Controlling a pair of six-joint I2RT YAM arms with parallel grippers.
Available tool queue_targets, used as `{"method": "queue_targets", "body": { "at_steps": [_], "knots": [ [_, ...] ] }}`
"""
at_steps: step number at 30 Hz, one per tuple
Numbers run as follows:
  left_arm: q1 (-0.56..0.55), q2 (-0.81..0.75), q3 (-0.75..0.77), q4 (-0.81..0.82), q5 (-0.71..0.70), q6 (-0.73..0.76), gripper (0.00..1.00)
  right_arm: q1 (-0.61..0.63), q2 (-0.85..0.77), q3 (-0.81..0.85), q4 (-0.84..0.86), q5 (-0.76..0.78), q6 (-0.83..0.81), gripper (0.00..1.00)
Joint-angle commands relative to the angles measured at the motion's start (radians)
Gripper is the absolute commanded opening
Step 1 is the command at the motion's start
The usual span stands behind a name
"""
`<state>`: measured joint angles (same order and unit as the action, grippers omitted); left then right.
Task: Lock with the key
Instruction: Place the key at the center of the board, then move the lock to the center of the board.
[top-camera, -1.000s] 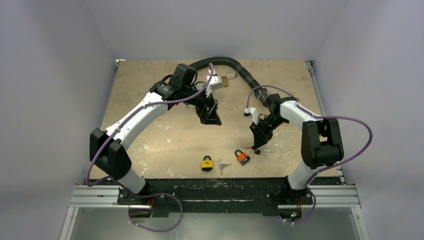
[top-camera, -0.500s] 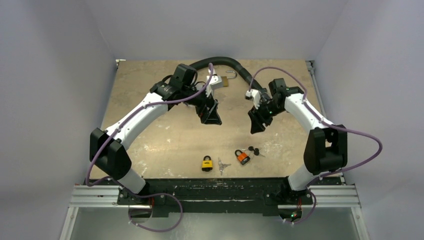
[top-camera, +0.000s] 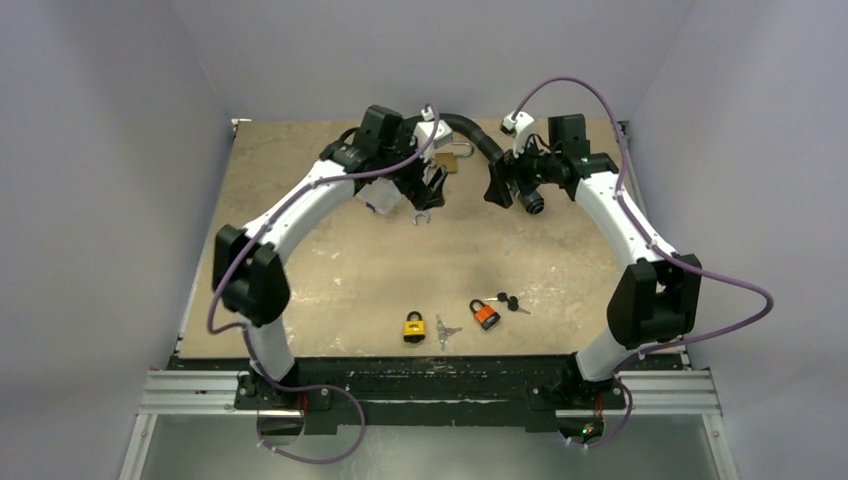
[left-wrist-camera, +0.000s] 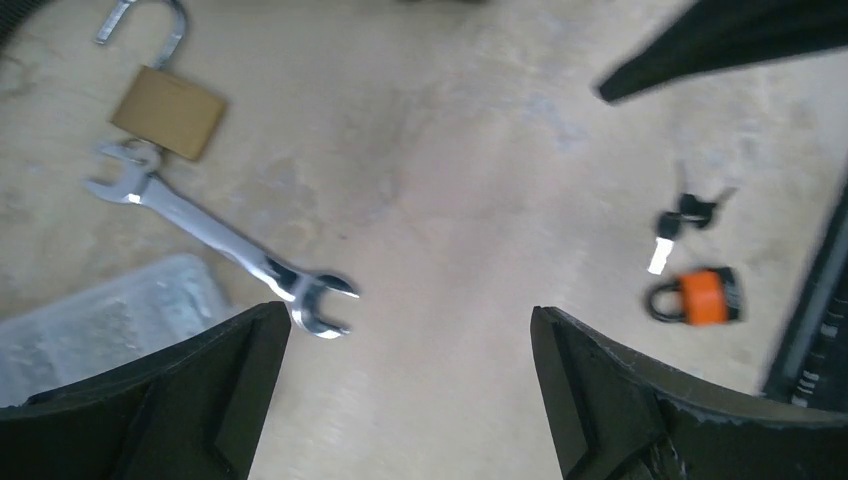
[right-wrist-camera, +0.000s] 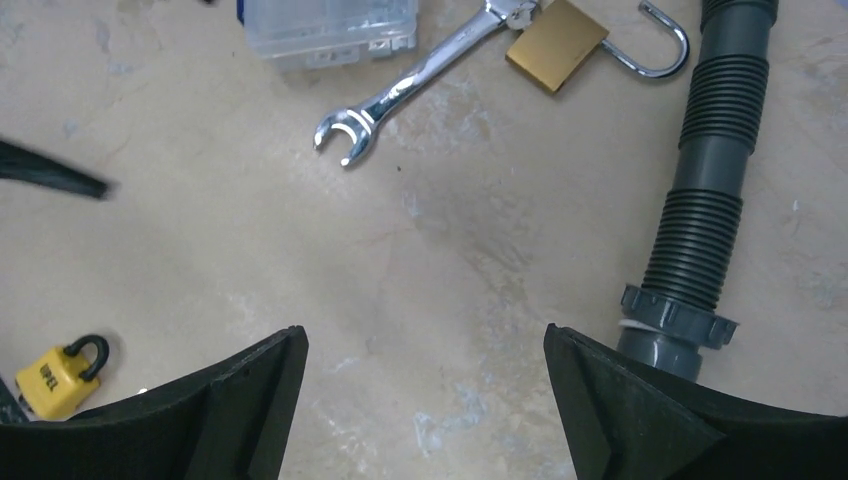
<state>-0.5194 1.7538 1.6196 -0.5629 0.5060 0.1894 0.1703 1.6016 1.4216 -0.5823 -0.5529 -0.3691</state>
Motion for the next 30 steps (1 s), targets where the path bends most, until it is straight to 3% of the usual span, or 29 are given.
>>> {"method": "queue_targets", "body": {
  "at_steps": [1,6,11,24,30],
  "knots": [
    [0.016,0.238,0.256,-0.056,-0.136,0.144,1.00,0.005,0.022,0.046,0.127,0.017,0.109,0.99],
    [0.035,0.492,0.553,-0.110,-0.120,0.160,1.00,0.002,0.000,0.029,0.135,-0.008,0.133,0.99],
    [0.040,0.659,0.701,-0.040,-0.130,0.138,1.00,-0.002,-0.058,-0.036,0.166,-0.002,0.150,0.99],
    [0.121,0.913,0.809,0.377,-0.147,-0.226,1.00,-0.022,-0.168,-0.138,0.179,-0.004,0.181,0.99],
    [0.125,0.965,0.825,0.530,-0.171,-0.309,1.00,-0.025,-0.179,-0.164,0.187,0.001,0.186,0.99]
  ]
}}
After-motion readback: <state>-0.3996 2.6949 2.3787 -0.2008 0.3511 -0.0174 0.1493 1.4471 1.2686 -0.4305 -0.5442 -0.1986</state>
